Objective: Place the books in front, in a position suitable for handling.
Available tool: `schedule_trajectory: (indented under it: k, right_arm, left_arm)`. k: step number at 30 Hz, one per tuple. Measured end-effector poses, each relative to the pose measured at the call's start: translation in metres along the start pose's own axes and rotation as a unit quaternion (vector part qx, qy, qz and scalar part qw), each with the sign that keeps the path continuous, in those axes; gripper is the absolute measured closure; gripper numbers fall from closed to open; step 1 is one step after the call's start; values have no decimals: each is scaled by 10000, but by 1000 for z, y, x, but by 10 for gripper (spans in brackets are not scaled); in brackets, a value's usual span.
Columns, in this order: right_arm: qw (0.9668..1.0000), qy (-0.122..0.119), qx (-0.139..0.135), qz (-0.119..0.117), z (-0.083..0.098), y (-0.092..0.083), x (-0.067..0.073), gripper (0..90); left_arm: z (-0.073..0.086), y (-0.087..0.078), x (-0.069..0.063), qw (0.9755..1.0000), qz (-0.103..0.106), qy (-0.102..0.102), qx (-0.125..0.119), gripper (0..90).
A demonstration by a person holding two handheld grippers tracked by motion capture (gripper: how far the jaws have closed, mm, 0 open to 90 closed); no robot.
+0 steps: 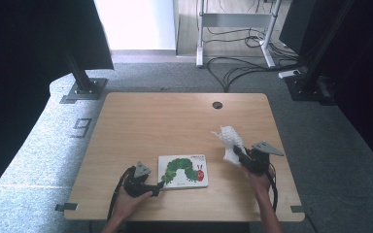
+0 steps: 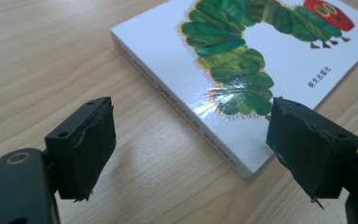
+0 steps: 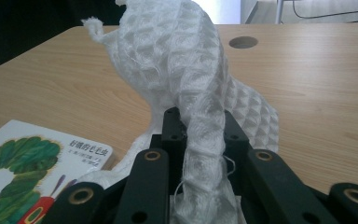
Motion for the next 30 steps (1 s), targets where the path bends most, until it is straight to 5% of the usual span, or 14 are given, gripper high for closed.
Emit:
schedule_trajectory:
  k: [12,19,27,30]
  right_arm:
    - [9981,-275,152,-531,1,22,49,746]
    - [9957,-403,278,-792,5,36,72,745]
    - [9887,-767,597,-1141,10,63,115,742]
    - [9856,-720,719,-1351,12,84,136,742]
  left_arm:
    - [-1,7,-16,9997,146,157,85,160]
    - [1,13,-18,9995,280,54,150,151]
    - [2,14,-17,9991,392,-44,140,149]
    - [2,14,-17,9992,381,-47,124,150]
Point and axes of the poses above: each handheld gripper's, and its own axes: y roughly forward along the jaws, z roughly out of its underside, x roughly to its left, the point moved 4 cm from there along y, roughly forward along the jaws, and after that the axes turned 3 degrees about -z, right-handed, at the moved point
